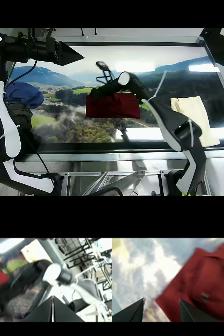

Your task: Fold the shirts.

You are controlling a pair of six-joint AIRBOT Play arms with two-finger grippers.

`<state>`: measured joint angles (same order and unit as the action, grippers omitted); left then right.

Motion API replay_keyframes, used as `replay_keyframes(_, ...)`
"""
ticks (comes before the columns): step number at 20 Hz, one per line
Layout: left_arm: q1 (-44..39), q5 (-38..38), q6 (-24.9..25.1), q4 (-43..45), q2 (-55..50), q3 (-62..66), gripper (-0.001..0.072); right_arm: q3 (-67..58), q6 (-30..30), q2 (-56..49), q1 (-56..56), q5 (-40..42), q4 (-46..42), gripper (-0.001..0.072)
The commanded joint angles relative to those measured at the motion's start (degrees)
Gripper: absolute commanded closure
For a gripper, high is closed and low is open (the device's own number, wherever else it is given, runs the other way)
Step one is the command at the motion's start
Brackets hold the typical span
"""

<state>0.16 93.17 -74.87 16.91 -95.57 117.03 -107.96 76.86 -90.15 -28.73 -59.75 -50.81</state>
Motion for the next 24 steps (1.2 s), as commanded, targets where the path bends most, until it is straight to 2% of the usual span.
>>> replay_keyframes(1, -1.5, 0.3, 0.5, 0.1, 0.1, 0.0, 0.0693, 0.0, 5.7, 6.2, 9.4, -11.1, -7.9, 0.0218)
replay_keyframes(3, -2.3, 0.3, 0.5, 0.1, 0.1, 0.0, 0.0693, 0.0, 8.2, 7.3, 15.8, -15.7, -12.2, 0.0216)
replay_keyframes(6, -3.1, 0.3, 0.5, 0.0, 0.1, 0.0, 0.0693, 0.3, 8.5, 5.8, 24.3, -20.3, -12.4, 0.0216)
replay_keyframes(11, -3.0, 1.2, 0.5, 0.0, 0.1, 0.0, 0.0693, 1.6, 7.5, 0.2, 29.7, -23.2, -11.6, 0.0216)
replay_keyframes(20, -3.1, 1.2, 0.5, 0.0, 0.1, 0.0, 0.0693, 10.8, -2.6, -8.8, 29.3, -21.5, 10.1, 0.0218)
replay_keyframes(24, -3.1, 1.2, 0.5, 0.0, 0.1, 0.0, 0.0693, 10.8, -4.7, -9.5, 29.3, -20.9, 13.6, 0.0222)
